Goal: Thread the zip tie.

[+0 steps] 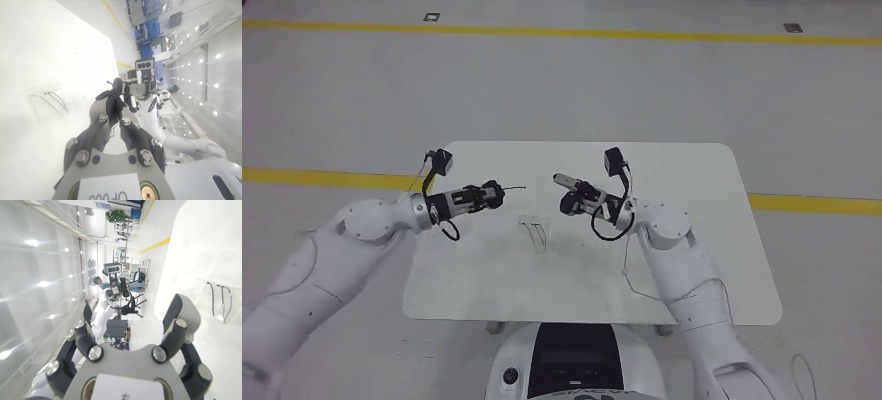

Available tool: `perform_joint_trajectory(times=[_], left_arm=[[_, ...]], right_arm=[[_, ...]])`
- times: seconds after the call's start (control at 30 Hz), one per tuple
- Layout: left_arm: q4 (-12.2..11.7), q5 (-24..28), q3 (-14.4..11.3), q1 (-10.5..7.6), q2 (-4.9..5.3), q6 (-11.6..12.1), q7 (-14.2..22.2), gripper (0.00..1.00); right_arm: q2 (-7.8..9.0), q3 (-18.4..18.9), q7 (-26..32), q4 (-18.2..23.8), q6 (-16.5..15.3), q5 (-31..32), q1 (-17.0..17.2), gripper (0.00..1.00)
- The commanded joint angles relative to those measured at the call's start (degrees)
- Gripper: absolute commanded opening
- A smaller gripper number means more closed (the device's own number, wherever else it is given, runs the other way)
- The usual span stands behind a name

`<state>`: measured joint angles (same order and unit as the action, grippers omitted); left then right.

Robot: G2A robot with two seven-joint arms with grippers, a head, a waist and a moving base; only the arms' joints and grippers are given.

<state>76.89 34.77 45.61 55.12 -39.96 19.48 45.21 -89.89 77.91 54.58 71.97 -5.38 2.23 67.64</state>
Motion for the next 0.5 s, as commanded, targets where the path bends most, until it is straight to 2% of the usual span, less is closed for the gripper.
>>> perform_joint_trajectory(times=[0.0,0.13,0.17,0.43,0.47], left_arm=[[-1.6,0.6,3.7,1.77,-1.42,0.0,5.1,0.00],[-4.3,1.6,9.7,4.09,-4.28,0.0,12.4,0.00],[-4.6,-0.2,10.9,4.34,-4.88,0.0,12.2,0.00],[-4.6,-0.2,10.9,4.34,-4.88,0.0,12.2,0.00],[-4.1,-0.3,10.7,4.65,-4.97,0.0,12.1,0.00]], right_arm=[[0.19,-0.1,1.3,-1.0,-0.3,-1.7,-0.5,1.00],[0.46,-0.1,3.6,-2.9,-1.4,-5.1,-1.5,1.00],[0.46,-0.1,3.6,-2.9,-1.4,-5.1,-1.5,1.00],[0.46,-0.1,3.6,-2.9,-1.4,-5.1,-1.5,1.00],[0.46,-0.1,3.6,-2.9,-1.4,-5.1,-1.5,1.00]])
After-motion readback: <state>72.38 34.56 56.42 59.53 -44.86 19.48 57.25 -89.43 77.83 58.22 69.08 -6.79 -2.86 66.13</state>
